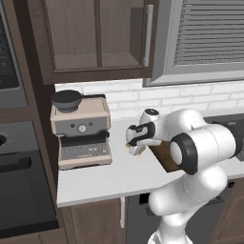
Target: Pick up the sponge from the counter and clean the cutting board by briefly scrubbing or pressing down on the cutting board. Once finished, release the sponge.
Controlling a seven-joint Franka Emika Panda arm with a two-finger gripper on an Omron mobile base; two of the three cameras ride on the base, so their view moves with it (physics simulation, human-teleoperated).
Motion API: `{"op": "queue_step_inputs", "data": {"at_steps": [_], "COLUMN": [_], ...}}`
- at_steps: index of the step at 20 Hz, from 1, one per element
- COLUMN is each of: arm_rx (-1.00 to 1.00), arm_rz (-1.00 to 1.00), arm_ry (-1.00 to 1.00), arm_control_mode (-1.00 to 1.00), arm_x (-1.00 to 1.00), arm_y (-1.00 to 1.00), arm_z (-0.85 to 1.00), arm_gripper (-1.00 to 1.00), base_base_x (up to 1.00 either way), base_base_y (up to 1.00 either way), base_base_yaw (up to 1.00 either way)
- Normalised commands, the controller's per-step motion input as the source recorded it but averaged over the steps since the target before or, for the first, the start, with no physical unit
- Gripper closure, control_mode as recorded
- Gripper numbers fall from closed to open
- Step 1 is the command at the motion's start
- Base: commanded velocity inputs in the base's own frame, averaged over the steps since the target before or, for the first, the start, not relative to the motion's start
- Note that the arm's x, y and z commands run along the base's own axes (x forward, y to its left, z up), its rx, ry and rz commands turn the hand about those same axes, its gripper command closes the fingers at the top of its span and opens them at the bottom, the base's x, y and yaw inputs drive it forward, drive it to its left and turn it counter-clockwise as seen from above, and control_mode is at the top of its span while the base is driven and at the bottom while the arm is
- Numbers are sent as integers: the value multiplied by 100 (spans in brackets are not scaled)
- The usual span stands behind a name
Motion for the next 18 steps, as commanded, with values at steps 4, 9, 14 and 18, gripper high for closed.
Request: {"op": "queue_step_inputs", "data": {"at_steps": [4, 9, 14, 18], "arm_rx": [0, 0, 0, 0], "arm_rz": [6, 0, 0, 0], "arm_ry": [4, 2, 0, 0], "arm_control_mode": [-100, -100, -100, -100], "arm_x": [-16, 0, 0, 0], "arm_y": [0, 0, 0, 0], "arm_z": [-8, -1, 0, 0], "arm_gripper": [100, -100, -100, -100], "base_base_x": [0, 0, 0, 0], "base_base_y": [0, 0, 0, 0], "base_base_yaw": [0, 0, 0, 0]}}
